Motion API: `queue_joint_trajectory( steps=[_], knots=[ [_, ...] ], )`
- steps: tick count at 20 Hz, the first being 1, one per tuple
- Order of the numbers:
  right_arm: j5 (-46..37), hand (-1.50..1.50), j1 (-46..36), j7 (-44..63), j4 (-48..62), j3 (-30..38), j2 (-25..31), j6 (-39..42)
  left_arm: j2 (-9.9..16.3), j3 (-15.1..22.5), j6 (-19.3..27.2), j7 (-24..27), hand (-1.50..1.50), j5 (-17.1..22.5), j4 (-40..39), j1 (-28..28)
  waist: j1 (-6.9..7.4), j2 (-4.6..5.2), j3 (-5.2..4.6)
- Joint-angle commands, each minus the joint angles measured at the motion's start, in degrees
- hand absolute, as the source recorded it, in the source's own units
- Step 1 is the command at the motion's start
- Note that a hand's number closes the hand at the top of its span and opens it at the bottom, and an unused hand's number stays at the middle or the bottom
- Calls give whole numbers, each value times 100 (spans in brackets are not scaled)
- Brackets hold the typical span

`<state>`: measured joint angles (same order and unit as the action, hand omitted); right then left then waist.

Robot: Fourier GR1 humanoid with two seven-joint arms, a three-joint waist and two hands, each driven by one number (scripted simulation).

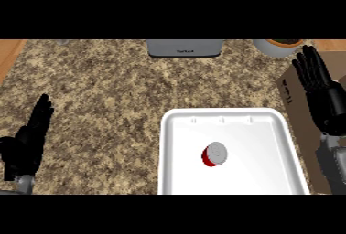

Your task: Pick the can from the tray and place it in the cardboard box

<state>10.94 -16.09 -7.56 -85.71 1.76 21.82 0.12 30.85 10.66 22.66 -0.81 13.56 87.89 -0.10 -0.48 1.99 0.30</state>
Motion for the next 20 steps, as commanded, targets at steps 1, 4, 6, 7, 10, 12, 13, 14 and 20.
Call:
queue_joint_trajectory(
  steps=[1,4,6,7,10,12,13,14,20],
  knots=[
    [-108,150,320,-114,181,-81,-370,-125,-231,66,24,-452,0,-114,114,-324,35,-196,-28],
    [720,150,635,-75,408,828,-83,85,-514,-116,-183,-66,0,434,330,-140,-5,-201,-27],
    [1131,150,648,112,642,1242,4,142,-518,-324,-324,-303,0,837,696,-369,-4,-210,-23],
    [-1360,150,816,89,442,48,1542,206,-632,-85,-245,-223,0,669,510,-373,-72,-106,-168],
    [-750,-150,1368,-579,1170,429,-6,-675,-841,-163,-423,-260,0,950,467,-370,16,-181,-26],
    [-1228,-150,1017,-923,996,242,-72,-969,-913,-74,-394,-308,0,841,650,-290,71,-197,-28],
    [-1155,-150,1263,-1378,997,331,127,-639,-747,-136,-412,-666,0,908,888,-441,49,-203,-25],
    [-1314,-150,1246,-1397,619,66,-75,-742,-954,-163,-346,-514,0,803,296,-789,-7,-196,-30],
    [-1688,-150,1194,-86,-168,-206,1622,689,-997,-98,-207,-793,0,768,729,-697,18,-216,-38]
  ],
)
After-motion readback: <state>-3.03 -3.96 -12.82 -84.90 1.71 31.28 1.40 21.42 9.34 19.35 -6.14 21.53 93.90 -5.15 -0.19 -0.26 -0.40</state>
